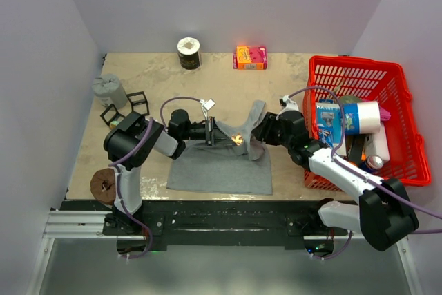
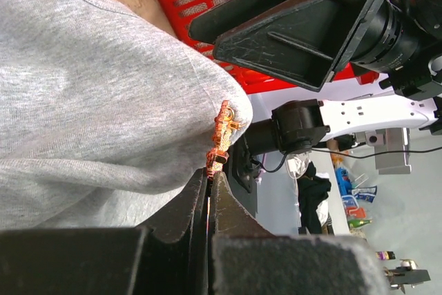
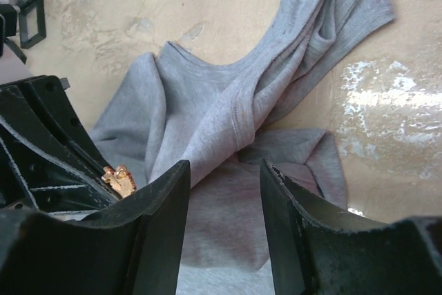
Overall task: Pin the brooch onto the clothing
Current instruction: Cross the brooch over the flattened clothing.
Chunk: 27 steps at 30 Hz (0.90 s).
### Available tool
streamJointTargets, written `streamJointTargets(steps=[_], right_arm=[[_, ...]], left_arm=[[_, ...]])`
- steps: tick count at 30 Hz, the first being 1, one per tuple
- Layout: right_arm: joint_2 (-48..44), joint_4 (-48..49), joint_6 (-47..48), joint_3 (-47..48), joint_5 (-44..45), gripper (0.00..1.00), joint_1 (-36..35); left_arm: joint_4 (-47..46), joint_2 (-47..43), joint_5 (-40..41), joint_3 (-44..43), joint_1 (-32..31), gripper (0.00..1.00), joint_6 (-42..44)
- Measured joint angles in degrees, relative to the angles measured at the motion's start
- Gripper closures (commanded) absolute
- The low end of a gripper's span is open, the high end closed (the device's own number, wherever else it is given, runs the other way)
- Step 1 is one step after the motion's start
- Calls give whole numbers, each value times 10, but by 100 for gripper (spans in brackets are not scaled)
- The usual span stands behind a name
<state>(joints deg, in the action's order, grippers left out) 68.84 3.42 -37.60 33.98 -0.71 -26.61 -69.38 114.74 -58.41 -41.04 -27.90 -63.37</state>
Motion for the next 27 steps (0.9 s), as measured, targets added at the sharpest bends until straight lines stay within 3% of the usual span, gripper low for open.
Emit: streamJointTargets(steps=[7,14,27], right_arm=[[2,13,-19,-3,-17,59,-4],[2,-5,-30,-4,-12,58,-21],[69,37,-53,-58,-14,65,-51]], left_arm=[[-4,3,-2,0,0,100,-6],[-5,4,-2,0,0,100,-7],[4,8,-10,0,-4,100,-2]])
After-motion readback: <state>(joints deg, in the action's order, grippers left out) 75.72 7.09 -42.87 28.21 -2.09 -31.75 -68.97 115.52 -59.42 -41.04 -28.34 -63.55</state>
